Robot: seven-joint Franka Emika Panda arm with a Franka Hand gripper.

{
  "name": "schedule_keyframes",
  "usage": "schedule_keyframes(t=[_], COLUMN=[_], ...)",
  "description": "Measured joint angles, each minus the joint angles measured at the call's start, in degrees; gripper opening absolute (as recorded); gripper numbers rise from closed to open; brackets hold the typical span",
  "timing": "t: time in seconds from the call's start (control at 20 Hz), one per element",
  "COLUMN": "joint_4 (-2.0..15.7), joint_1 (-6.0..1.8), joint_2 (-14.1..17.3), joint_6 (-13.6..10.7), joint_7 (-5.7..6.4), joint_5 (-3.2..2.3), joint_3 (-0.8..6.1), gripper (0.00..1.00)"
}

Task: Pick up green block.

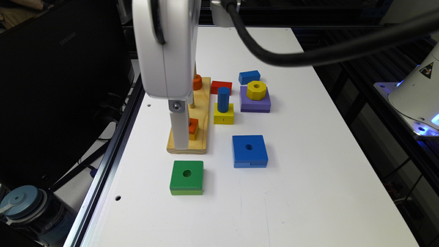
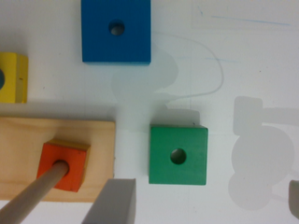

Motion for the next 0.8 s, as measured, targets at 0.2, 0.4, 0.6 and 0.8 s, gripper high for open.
schedule_keyframes(t=[0.2, 0.4, 0.6, 0.8], joint_4=[0.04, 0.07, 0.09, 0.09], joint_1=[0.01, 0.05, 0.07, 0.10], joint_2=[1.2, 1.7, 1.7, 2.1], joint_6=[0.2, 0.3, 0.3, 0.4], joint_7=[0.12, 0.51, 0.55, 0.63], joint_5=[-0.57, -1.08, -1.10, -1.30], joint_3=[-0.09, -0.07, -0.07, -0.11], gripper=[1.00, 1.00, 1.00, 1.00])
